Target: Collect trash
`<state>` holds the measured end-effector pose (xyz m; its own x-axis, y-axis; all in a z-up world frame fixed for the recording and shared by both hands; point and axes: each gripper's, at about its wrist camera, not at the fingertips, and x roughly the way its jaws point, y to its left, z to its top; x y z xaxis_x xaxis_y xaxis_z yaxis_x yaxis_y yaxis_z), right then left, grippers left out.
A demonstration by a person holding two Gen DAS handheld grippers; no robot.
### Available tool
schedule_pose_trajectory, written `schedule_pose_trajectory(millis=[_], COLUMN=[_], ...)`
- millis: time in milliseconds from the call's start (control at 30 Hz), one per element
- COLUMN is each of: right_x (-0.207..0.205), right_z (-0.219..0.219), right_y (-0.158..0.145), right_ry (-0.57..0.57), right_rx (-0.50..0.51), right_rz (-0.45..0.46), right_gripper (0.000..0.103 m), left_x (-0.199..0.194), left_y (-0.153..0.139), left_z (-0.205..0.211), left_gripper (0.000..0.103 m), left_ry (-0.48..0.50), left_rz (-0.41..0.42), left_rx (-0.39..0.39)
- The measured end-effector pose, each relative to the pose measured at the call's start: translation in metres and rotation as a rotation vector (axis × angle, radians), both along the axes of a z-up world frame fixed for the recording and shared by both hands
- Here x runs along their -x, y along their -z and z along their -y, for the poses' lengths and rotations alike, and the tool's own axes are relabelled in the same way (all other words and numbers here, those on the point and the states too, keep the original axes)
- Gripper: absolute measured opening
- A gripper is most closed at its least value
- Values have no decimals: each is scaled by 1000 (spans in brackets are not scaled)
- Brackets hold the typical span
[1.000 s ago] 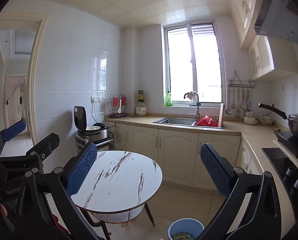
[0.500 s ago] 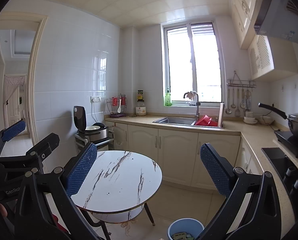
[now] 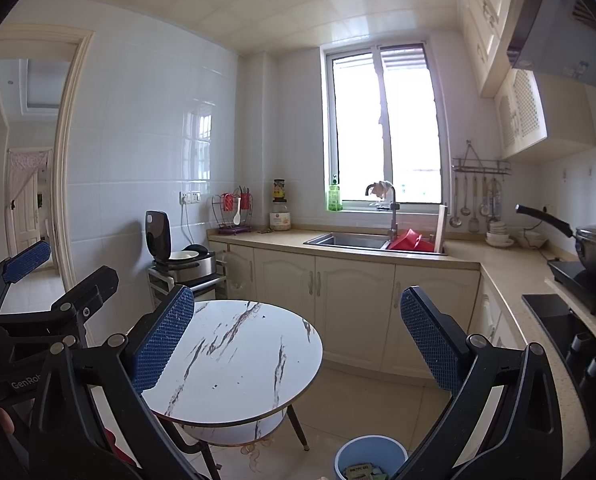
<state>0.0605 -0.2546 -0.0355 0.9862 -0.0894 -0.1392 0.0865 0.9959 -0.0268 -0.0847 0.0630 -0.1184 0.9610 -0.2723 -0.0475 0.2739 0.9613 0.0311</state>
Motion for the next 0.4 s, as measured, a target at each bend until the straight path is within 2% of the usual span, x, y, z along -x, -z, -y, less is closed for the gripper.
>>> schedule_pose_trajectory(millis=[400], right_x=[-1], right_z=[1], right_y=[1], right_ry=[1], right_rx=[-2], right_rz=[-9], right_gripper=[103], left_x=[1], left_y=[-1], left_z=[-3], left_gripper=[102], left_ry=[0], left_rz=[-10], left_rx=[3])
